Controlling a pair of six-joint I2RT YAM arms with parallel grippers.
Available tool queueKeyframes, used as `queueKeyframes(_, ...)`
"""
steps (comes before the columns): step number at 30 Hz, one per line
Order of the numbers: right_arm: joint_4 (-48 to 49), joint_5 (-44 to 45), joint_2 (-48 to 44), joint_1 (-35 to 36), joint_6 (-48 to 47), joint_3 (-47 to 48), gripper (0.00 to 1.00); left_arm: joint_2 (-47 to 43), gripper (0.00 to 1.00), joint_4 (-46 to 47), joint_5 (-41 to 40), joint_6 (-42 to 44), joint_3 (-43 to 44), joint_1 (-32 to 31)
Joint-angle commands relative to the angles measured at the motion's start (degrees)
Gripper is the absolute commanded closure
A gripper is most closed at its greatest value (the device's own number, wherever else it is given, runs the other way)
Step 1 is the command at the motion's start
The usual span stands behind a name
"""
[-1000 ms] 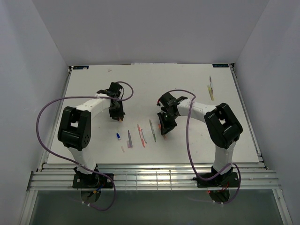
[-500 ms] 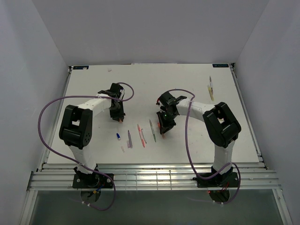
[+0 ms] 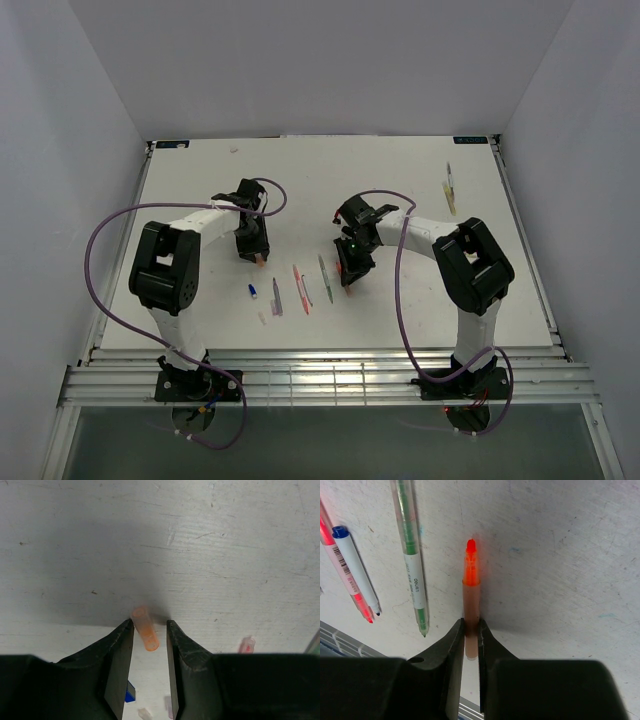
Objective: Open the pen caps
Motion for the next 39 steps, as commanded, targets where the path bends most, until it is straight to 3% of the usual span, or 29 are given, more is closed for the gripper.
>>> queueKeyframes(1, 0.97, 0.4, 1.27, -0.16, -0.99, 0.17, 0.91, -0.26, 0.56, -1.3, -2.08, -0.41, -0.11, 0.1)
queueKeyframes(5, 1.15, -0.12, 1.27, -0.16, -1.07, 0.08, 0.87, -1.22, 0.55, -1.83, -2.35, -0.41, 0.77, 0.1)
queueKeyframes(10, 1.06, -0.65, 0.57, -0.16, -0.55, 0.96, 0.69, -3.24, 0.54, -3.5, -1.91, -0.67, 3.75, 0.1)
queueKeyframes(13, 0.71, 0.48, -1.18, -0.6, 0.33, 2.01, 0.64, -5.52, 0.51, -4.11, -1.38, -0.85, 5.77, 0.1)
queueKeyframes(18, -3.59, 3.74, -3.56, -3.32, -0.11, 11.05, 0.55, -8.87, 0.49, -5.61, 0.9, -1.81, 9.12, 0.1)
queueKeyframes(21, -5.35, 5.58, -3.91, -7.53, -0.11, 17.98, 0.47, -11.67, 0.48, -5.61, 4.76, -3.39, 9.91, 0.01)
queueKeyframes(31, -5.36, 11.48, 6.97, -30.36, -1.51, 39.17, 0.42, -23.27, 0.48, 5.0, 15.66, -8.22, 1.5, -2.8)
queueKeyframes(39, -6.06, 13.06, 13.4, -40.41, -5.02, 42.54, 0.4, -26.89, 0.48, 12.49, 18.83, -9.37, -6.43, -3.42)
